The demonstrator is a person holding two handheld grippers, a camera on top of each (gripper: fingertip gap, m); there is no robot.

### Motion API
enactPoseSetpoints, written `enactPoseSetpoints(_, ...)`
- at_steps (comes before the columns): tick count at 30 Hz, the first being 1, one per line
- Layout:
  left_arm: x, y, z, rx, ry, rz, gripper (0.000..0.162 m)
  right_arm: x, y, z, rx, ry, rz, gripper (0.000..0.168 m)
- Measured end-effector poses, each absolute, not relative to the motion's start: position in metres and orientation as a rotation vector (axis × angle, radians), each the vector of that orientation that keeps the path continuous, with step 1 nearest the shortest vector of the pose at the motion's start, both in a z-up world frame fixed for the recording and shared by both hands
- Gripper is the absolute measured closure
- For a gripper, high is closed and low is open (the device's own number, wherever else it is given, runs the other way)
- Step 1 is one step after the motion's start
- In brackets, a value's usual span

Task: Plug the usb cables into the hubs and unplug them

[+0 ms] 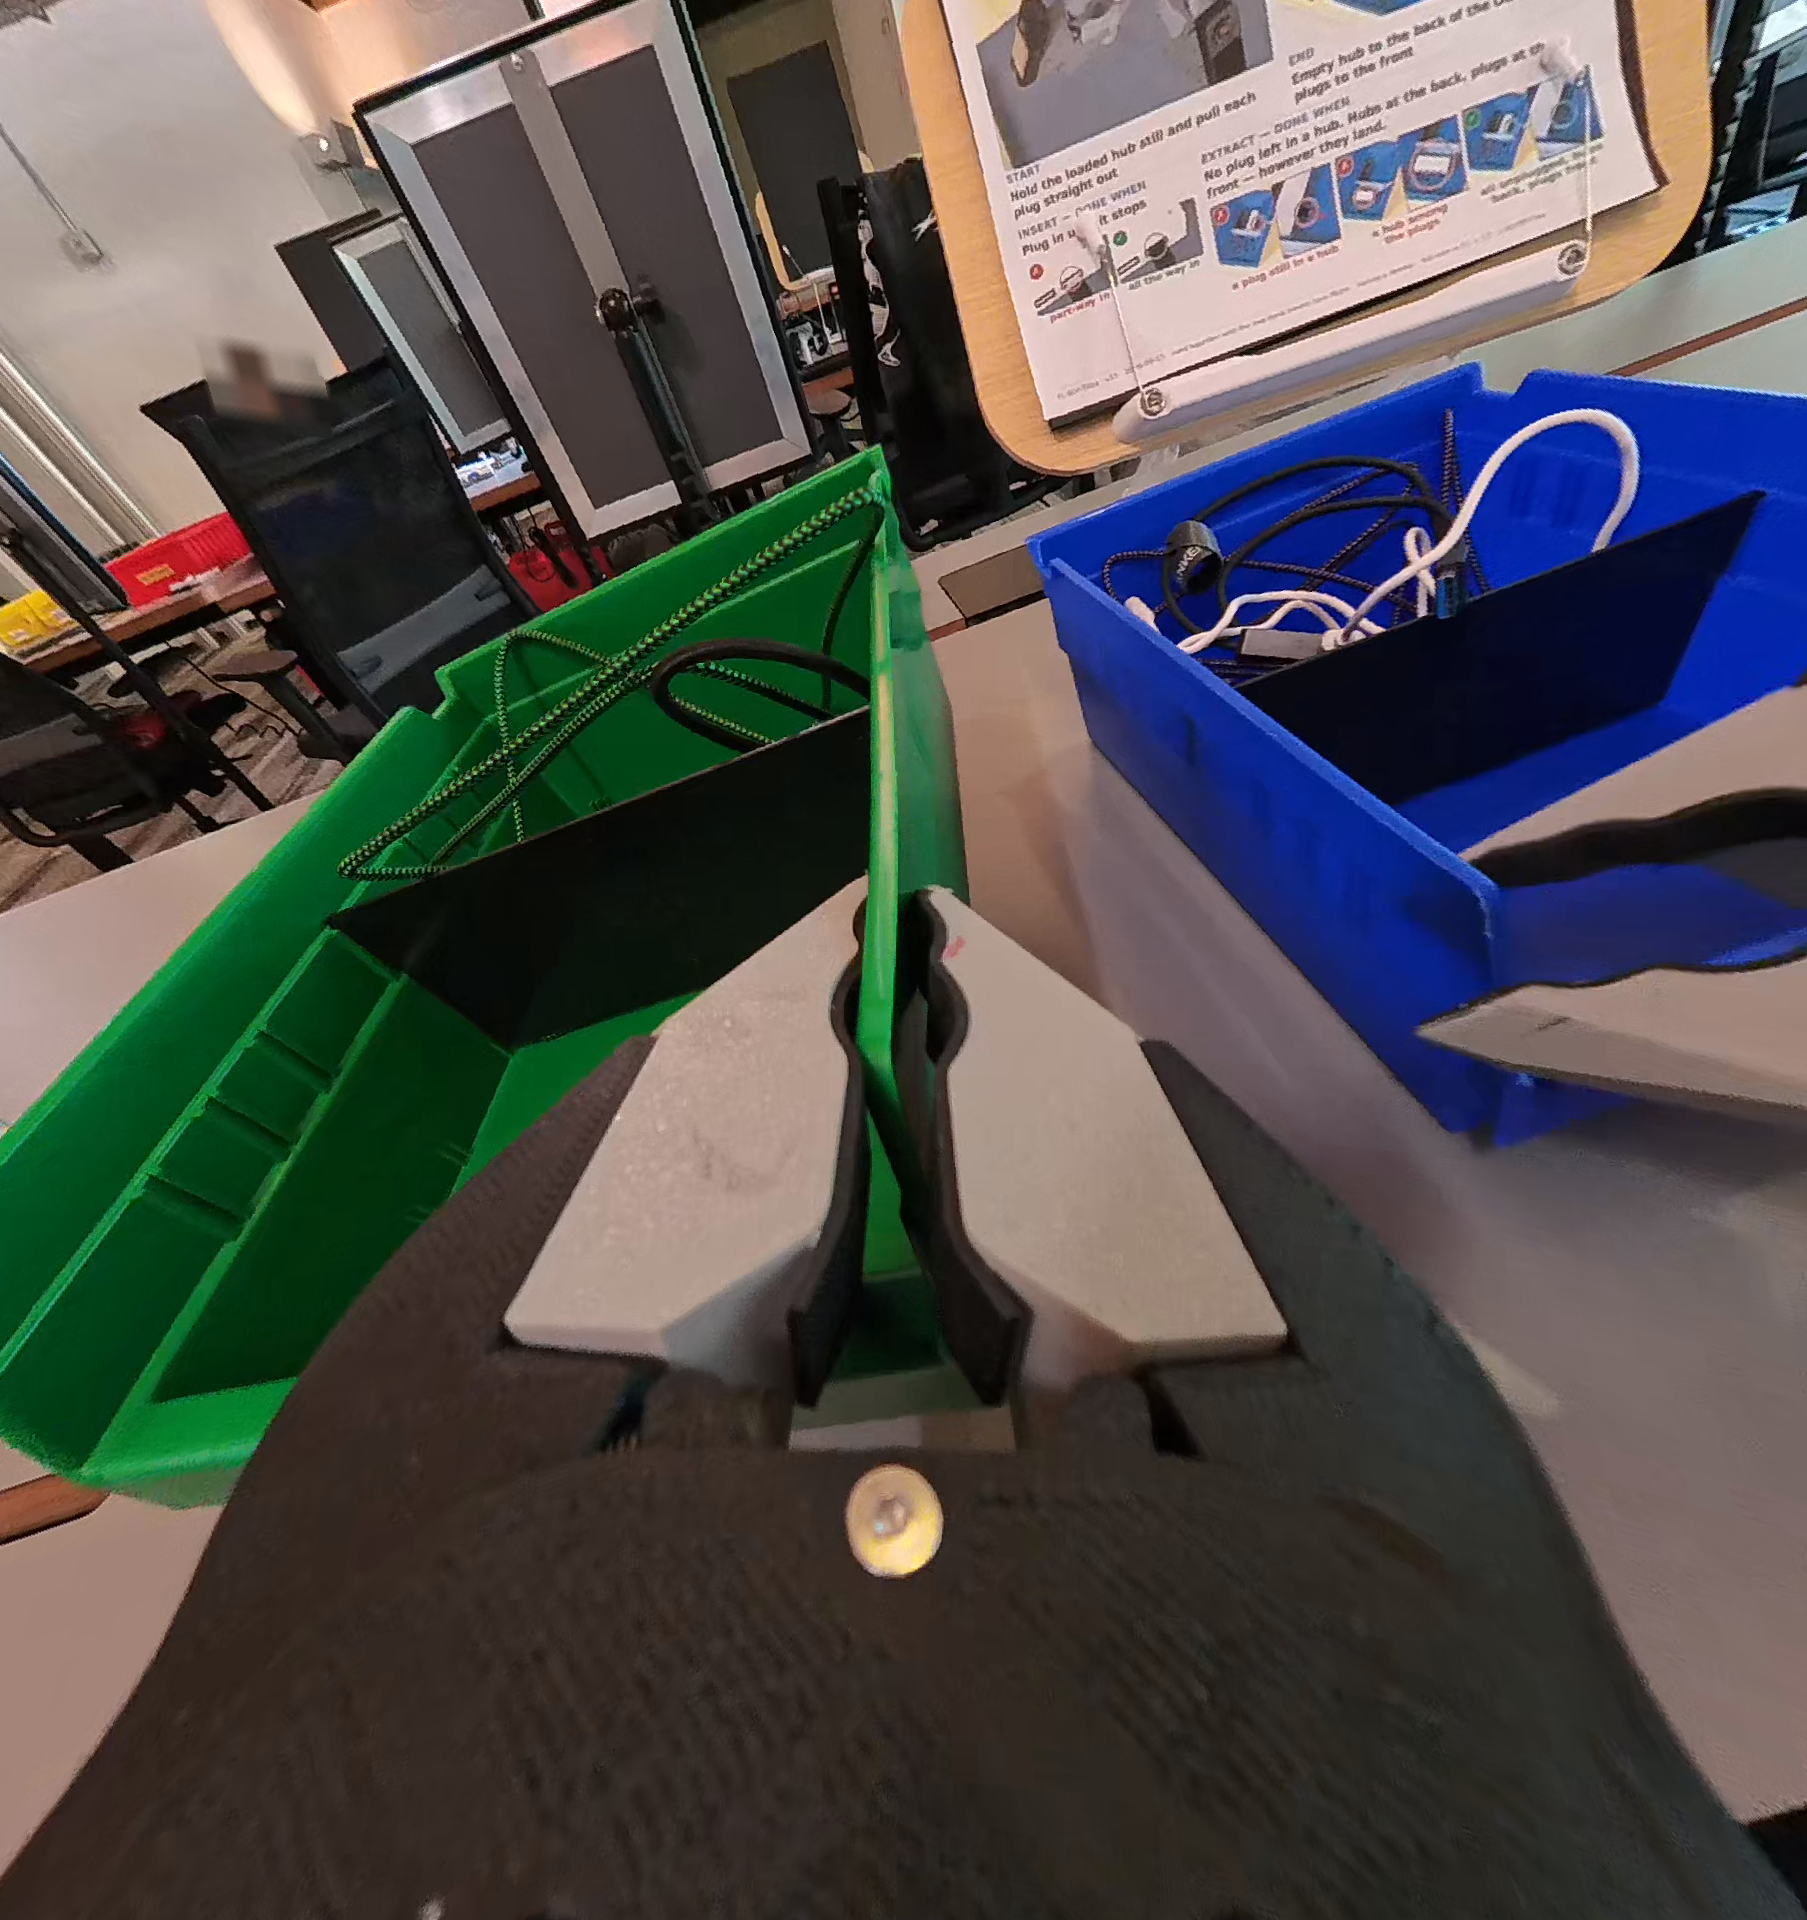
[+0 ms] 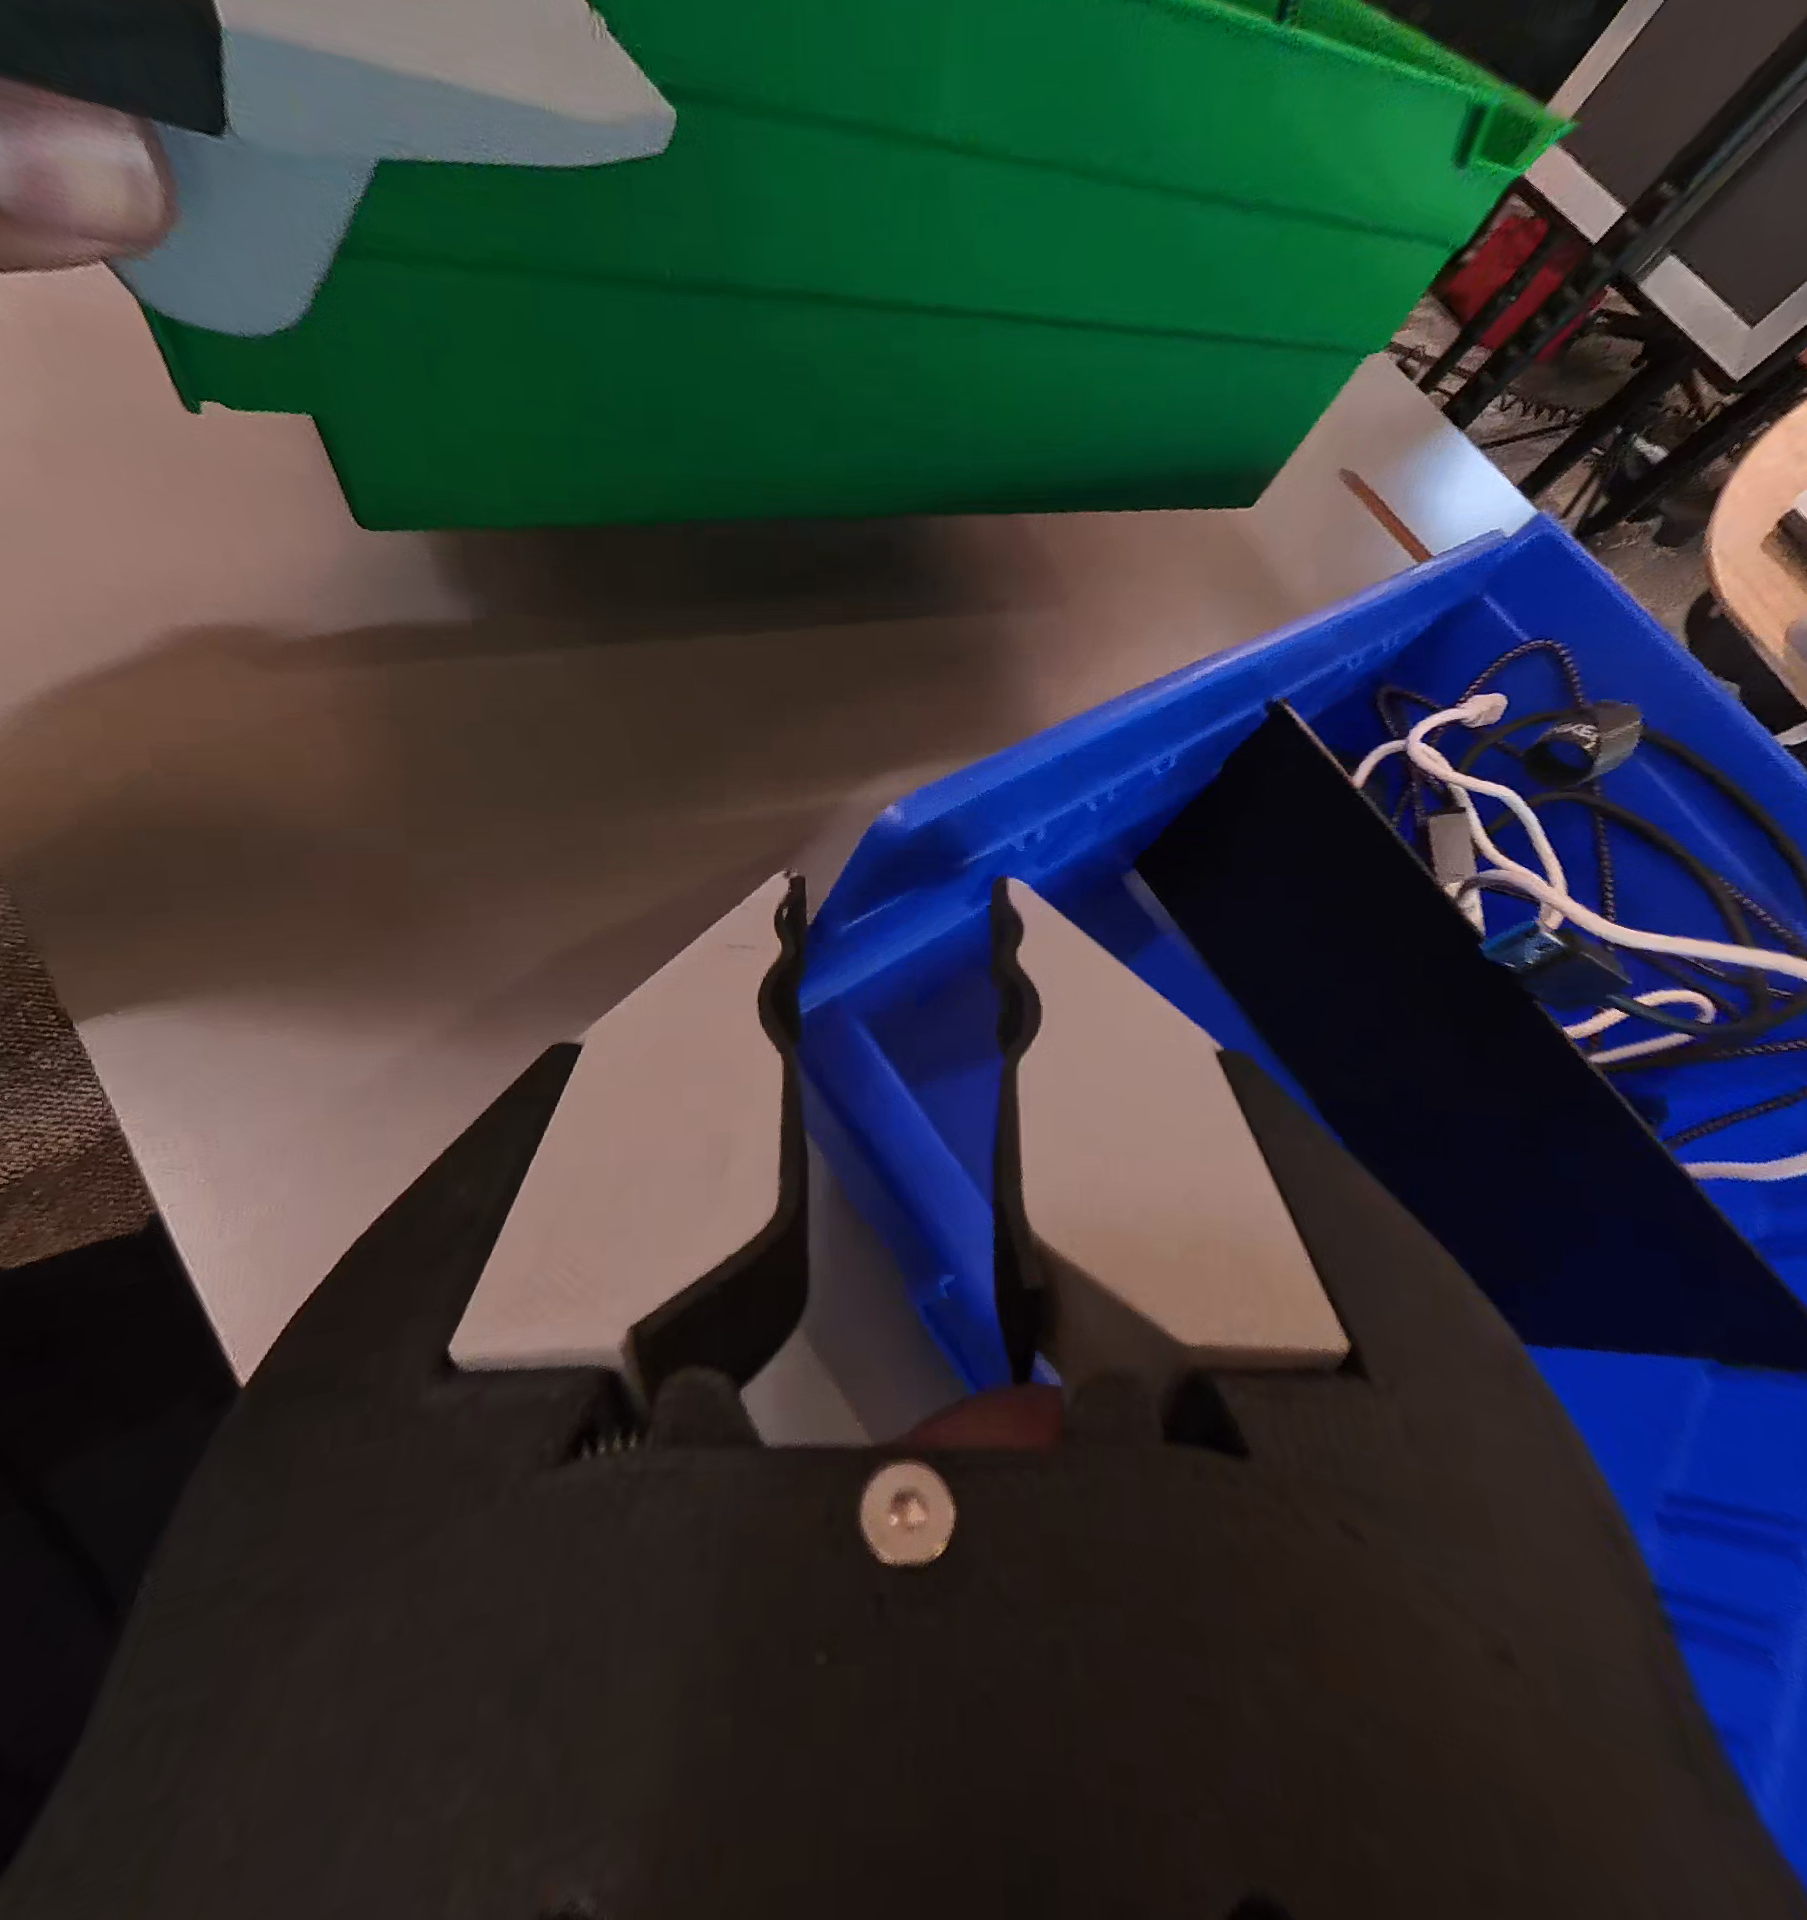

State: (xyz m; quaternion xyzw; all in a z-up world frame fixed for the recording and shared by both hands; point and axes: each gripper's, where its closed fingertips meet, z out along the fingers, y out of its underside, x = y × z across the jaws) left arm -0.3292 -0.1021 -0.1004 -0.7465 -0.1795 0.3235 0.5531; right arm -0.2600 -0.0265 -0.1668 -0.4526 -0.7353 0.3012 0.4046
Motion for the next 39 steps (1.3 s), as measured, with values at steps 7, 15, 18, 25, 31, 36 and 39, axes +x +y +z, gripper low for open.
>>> enactPoseSetpoints(7,-0.327,-0.097,-0.104,-1.778,-0.416,0.757,0.162,-0.253,-0.025,-0.167,-1.152,-1.869,0.788,0.135)
enactPoseSetpoints(15,-0.329,-0.088,-0.125,-1.829,-0.421,0.748,0.162,-0.246,-0.03,-0.179,-1.132,-1.921,0.764,0.153)
enactPoseSetpoints(18,-0.329,-0.085,-0.127,-1.839,-0.409,0.769,0.161,-0.242,-0.027,-0.179,-1.121,-1.904,0.736,0.155)
enactPoseSetpoints(25,-0.326,-0.074,-0.138,-1.875,-0.39,0.803,0.161,-0.229,-0.017,-0.178,-1.076,-1.858,0.626,0.158)
enactPoseSetpoints(31,-0.323,-0.068,-0.144,-1.895,-0.39,0.81,0.16,-0.211,-0.002,-0.178,-1.106,-1.83,0.625,0.16)
enactPoseSetpoints(36,-0.318,-0.064,-0.159,-1.953,-0.387,0.799,0.156,-0.19,0.02,-0.178,-1.145,-1.789,0.613,0.162)
enactPoseSetpoints(39,-0.316,-0.064,-0.159,-1.966,-0.376,0.86,0.154,-0.176,0.035,-0.178,-1.17,-1.757,0.596,0.163)
